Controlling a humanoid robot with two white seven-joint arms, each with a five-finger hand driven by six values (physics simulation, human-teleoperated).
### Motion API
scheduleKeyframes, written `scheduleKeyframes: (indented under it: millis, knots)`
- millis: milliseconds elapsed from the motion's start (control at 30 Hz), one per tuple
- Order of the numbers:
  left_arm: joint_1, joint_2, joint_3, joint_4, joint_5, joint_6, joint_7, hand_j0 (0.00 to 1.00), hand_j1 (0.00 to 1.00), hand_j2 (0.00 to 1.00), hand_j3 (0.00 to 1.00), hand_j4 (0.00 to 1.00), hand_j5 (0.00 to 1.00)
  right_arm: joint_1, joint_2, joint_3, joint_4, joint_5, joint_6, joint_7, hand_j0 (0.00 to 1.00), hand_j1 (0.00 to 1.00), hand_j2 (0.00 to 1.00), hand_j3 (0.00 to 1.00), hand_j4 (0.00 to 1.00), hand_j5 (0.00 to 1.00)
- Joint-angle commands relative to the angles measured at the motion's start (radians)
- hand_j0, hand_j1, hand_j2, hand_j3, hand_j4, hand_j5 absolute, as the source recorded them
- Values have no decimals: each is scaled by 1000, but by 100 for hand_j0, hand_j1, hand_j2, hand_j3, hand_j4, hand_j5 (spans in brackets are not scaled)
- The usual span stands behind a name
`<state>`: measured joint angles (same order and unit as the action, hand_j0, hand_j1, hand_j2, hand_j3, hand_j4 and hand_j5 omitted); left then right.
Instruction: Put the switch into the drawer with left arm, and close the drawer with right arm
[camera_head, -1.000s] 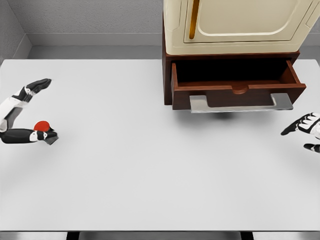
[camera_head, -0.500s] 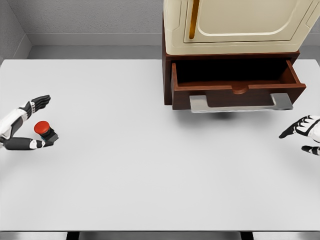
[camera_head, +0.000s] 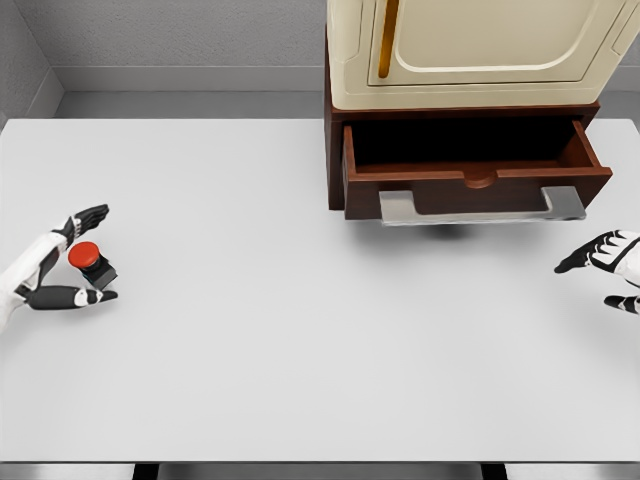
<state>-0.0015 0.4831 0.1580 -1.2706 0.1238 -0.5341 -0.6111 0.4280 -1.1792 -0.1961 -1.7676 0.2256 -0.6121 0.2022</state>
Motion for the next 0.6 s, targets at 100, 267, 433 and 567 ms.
scheduleKeyframes:
  millis: [100,267,433,567]
  knots:
    - [-2,-6,6,37,-6,-23,0,96,96,96,96,96,96,0,-2,1,-1,-6,1,0,77,77,77,77,77,77]
    - [-23,-5,17,56,-3,-20,0,96,96,96,96,96,96,0,0,3,0,-6,1,2,76,76,76,76,76,76]
    - [-32,-1,17,91,-4,-21,0,89,89,89,89,89,89,0,-2,3,-1,-6,1,2,75,75,75,75,75,75]
    - [-32,-1,15,100,-4,-21,0,78,78,78,78,78,78,0,-2,3,0,-6,1,2,75,75,75,75,75,75]
